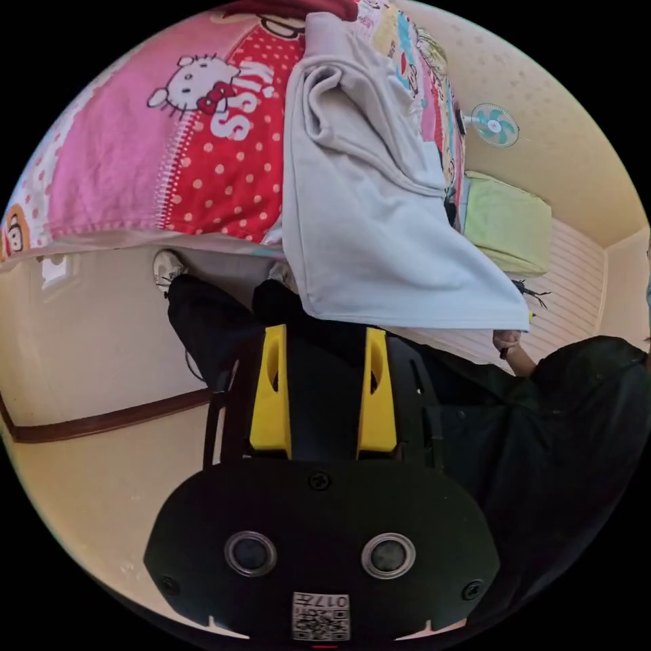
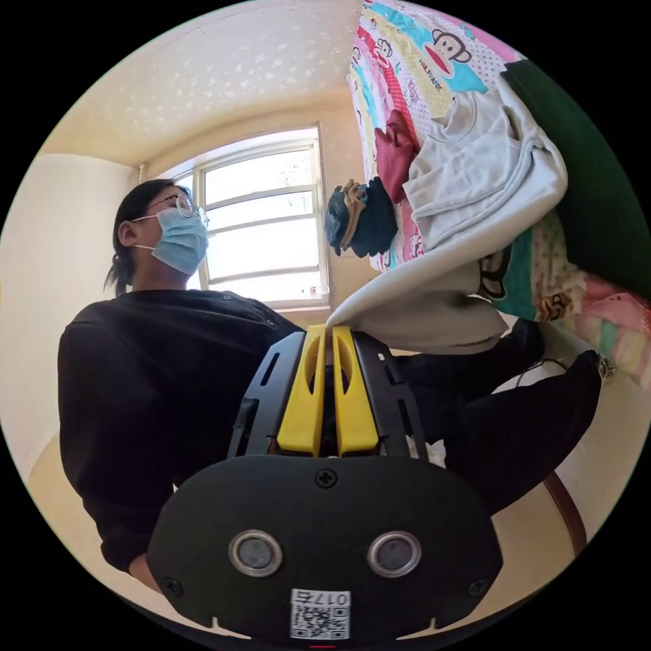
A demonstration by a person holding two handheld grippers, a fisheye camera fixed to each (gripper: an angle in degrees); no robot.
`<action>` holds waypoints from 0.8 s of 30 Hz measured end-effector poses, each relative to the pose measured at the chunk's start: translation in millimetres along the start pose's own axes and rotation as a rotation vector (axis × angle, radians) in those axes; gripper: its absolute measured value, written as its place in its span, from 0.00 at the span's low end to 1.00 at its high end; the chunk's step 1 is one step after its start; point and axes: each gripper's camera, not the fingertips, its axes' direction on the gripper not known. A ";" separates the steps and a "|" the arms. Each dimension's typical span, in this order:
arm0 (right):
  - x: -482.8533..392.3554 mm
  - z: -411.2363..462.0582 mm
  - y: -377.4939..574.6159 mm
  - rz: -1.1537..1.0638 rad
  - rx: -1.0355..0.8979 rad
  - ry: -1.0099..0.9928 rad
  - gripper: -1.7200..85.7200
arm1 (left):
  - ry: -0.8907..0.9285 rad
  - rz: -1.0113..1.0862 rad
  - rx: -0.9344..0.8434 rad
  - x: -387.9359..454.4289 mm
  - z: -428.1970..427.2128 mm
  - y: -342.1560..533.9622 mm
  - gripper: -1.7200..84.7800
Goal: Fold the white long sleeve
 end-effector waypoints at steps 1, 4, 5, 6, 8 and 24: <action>-8.6 -0.5 -1.4 -0.012 0.027 -0.012 0.04 | 0.020 -0.004 -0.003 -8.5 3.8 -5.0 0.20; -22.7 -0.5 -11.2 -0.050 0.101 -0.055 0.04 | 0.058 -0.041 -0.072 -55.2 32.3 -26.9 0.21; -25.0 -0.2 -17.1 -0.059 0.128 -0.078 0.04 | 0.116 -0.044 -0.100 -70.7 44.3 -34.2 0.22; -26.1 -0.3 -20.4 -0.065 0.143 -0.089 0.04 | 0.217 -0.019 -0.105 -80.1 53.5 -40.7 0.23; -29.7 -3.1 -35.3 -0.095 0.201 -0.129 0.04 | 0.443 0.044 -0.108 -85.9 64.9 -48.0 0.24; 2.1 -26.9 -15.8 -0.184 0.221 -0.256 0.04 | 0.951 0.207 0.399 27.9 -146.8 96.9 0.06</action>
